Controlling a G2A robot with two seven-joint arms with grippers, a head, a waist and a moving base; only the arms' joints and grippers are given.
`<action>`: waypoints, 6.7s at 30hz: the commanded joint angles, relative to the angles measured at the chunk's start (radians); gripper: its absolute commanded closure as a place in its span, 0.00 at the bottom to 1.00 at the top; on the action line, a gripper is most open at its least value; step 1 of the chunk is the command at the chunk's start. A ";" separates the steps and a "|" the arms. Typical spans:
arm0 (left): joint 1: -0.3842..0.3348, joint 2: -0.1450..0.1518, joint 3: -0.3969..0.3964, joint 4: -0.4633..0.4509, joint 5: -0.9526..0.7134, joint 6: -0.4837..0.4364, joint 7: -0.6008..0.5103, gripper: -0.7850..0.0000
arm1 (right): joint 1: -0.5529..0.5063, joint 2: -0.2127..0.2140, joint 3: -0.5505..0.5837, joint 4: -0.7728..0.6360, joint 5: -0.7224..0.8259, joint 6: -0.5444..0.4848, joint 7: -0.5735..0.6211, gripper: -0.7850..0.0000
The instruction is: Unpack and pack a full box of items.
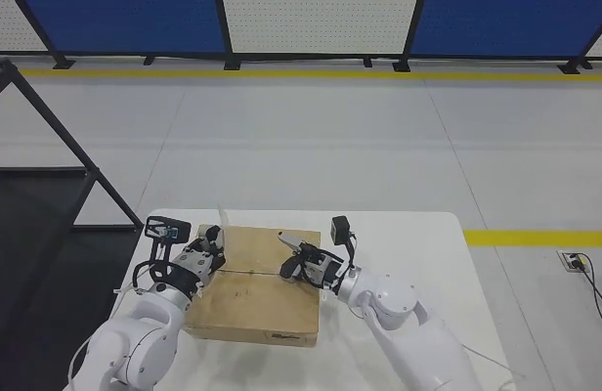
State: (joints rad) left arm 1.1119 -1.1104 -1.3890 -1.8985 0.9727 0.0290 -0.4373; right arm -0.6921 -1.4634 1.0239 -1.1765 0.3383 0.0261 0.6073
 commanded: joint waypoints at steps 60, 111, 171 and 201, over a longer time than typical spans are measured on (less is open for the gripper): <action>-0.063 -0.037 0.106 0.031 0.229 0.118 -0.077 0.00 | 0.163 -0.090 -0.044 0.296 0.116 -0.098 0.058 0.00; 0.178 -0.063 -0.190 0.002 -0.013 0.176 0.194 0.00 | 0.308 -0.197 -0.127 0.383 0.054 0.076 -0.253 0.00; 0.246 -0.083 -0.308 0.048 -0.146 0.131 0.274 0.00 | 0.557 -0.473 -0.256 0.839 0.081 -0.144 -0.006 0.00; 0.225 -0.090 -0.245 0.040 -0.062 0.065 0.278 0.00 | 0.452 -0.414 -0.168 0.766 -0.016 -0.120 0.047 0.00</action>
State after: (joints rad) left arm 1.3379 -1.2000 -1.6341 -1.8585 0.9101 0.0956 -0.1578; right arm -0.2363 -1.8791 0.8534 -0.4050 0.3275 -0.0924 0.6552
